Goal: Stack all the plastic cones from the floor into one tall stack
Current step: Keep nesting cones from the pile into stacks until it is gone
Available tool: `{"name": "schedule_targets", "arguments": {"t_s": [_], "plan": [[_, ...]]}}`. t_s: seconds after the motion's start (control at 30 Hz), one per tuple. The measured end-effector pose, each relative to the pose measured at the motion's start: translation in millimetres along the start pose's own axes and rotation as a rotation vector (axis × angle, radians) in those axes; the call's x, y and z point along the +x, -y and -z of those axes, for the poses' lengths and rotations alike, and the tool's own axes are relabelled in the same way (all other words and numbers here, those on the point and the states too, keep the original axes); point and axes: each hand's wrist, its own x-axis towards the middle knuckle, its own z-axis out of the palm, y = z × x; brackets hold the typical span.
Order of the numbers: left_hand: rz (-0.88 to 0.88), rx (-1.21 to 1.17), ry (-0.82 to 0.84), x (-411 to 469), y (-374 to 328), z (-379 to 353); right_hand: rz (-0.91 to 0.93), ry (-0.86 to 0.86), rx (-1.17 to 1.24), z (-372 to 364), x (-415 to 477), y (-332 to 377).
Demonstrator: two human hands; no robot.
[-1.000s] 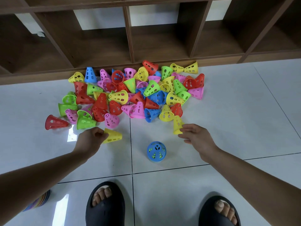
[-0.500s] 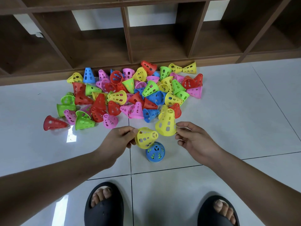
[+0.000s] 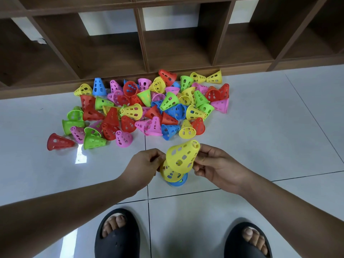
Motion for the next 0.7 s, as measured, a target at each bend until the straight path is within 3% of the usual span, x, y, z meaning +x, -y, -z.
{"name": "schedule_targets", "arguments": {"t_s": [0.2,0.3,0.47,0.7], "plan": [[-0.05,0.092,0.005,1,2,-5,-0.024,-0.11,-0.353,1,6,-15],[0.007,0.086,0.043,9,9,0,-0.08,-0.156,-0.475,4,11,-21],[0.064,0.012,0.025,32,13,14,-0.141,-0.292,-0.449,15,22,-20],[0.079,-0.108,-0.028,70,12,26,-0.058,-0.369,-0.388,29,52,-4]]}}
